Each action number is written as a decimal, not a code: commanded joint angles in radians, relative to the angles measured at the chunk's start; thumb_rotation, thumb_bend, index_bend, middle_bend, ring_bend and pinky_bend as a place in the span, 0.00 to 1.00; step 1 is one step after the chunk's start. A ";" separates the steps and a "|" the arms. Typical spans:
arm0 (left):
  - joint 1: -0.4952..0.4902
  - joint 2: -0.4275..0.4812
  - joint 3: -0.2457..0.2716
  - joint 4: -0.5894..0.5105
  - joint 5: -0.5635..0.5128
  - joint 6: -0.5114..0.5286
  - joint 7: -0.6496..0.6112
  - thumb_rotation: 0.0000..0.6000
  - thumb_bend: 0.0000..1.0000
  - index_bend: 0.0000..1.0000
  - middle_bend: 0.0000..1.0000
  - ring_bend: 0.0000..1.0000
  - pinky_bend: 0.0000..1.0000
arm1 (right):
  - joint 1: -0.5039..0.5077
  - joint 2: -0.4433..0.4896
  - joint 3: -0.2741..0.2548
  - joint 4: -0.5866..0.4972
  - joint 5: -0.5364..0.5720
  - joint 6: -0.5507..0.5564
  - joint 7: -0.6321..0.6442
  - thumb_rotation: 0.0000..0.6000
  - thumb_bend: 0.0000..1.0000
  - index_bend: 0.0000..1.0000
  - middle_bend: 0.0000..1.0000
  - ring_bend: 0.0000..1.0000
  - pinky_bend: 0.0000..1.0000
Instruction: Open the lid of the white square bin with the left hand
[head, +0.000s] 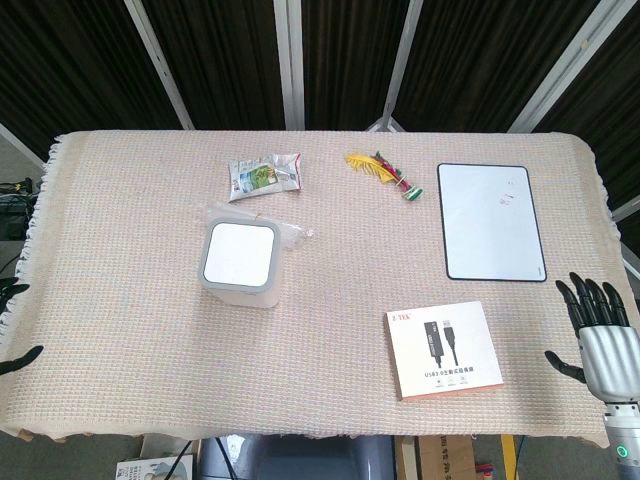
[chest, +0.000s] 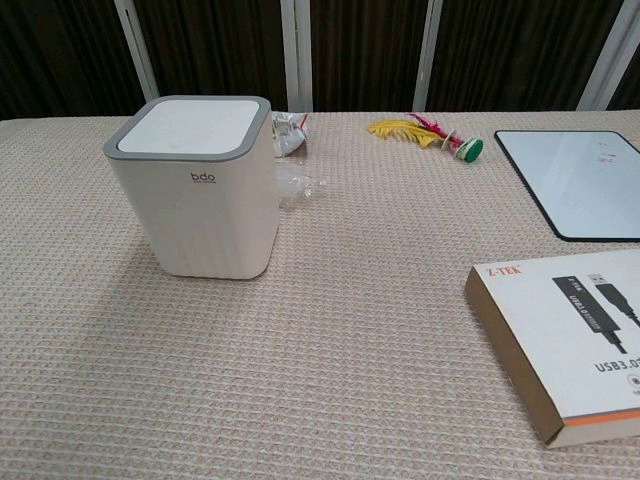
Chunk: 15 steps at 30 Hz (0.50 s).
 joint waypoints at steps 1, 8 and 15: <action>0.001 0.003 0.002 -0.004 -0.004 -0.003 0.004 1.00 0.00 0.23 0.15 0.11 0.22 | -0.002 -0.004 0.004 0.002 0.008 0.002 -0.005 1.00 0.13 0.09 0.04 0.01 0.03; 0.002 0.005 0.003 -0.012 -0.002 -0.002 0.009 1.00 0.00 0.23 0.15 0.11 0.22 | -0.003 -0.002 -0.001 -0.003 0.011 -0.008 -0.006 1.00 0.13 0.09 0.04 0.01 0.03; 0.002 0.016 0.009 -0.021 -0.002 -0.014 -0.005 1.00 0.00 0.22 0.15 0.11 0.23 | -0.003 0.003 -0.002 -0.021 0.019 -0.018 -0.017 1.00 0.13 0.09 0.04 0.01 0.03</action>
